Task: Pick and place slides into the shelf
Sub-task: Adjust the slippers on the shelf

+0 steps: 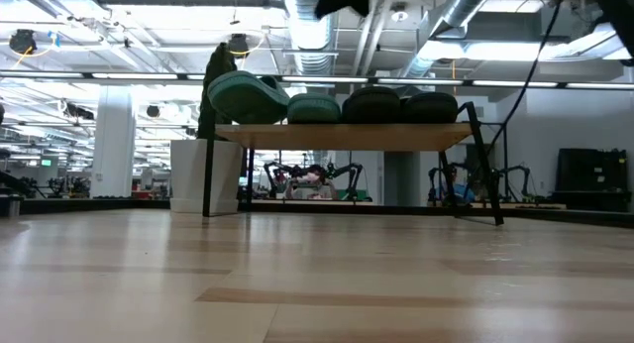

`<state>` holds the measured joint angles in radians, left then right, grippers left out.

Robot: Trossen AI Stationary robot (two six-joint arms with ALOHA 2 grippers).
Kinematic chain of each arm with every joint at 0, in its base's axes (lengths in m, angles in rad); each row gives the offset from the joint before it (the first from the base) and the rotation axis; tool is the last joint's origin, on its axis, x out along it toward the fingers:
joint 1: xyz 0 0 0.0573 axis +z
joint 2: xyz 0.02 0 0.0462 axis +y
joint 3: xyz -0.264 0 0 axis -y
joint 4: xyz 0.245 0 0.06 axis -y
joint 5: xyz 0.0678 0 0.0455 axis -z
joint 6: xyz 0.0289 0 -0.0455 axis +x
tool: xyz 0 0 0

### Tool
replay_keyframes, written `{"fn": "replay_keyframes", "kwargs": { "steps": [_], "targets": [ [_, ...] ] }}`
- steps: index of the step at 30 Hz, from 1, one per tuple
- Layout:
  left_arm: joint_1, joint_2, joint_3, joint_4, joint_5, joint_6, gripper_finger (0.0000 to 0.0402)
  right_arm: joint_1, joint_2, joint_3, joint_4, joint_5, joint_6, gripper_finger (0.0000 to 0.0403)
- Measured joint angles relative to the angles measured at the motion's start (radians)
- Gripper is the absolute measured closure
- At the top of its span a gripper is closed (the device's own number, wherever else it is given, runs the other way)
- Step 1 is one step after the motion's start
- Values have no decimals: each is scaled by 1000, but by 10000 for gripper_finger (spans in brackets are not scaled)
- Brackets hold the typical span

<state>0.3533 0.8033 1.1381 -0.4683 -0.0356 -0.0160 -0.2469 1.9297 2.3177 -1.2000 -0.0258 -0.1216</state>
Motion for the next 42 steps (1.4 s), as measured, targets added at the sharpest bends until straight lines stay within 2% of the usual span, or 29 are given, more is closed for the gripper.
{"fn": "replay_keyframes", "kwargs": {
  "steps": [2,5,15,23,30,42],
  "targets": [
    [-1,-49,0,-24,69,-34,182,-11,39,0,27,-72,6,402],
    [-1,-113,0,-57,108,-94,186,-24,104,-1,86,-122,15,402],
    [-1,-266,0,-155,106,-156,189,-69,228,-1,176,-131,68,403],
    [-1,-279,0,-203,103,-157,189,-108,236,0,200,-14,70,403],
    [-1,-278,-16,-212,103,-165,189,-157,236,0,195,4,88,403],
    [-1,-278,-16,-215,103,-165,189,-168,255,2,229,12,92,403]
  ]
}}
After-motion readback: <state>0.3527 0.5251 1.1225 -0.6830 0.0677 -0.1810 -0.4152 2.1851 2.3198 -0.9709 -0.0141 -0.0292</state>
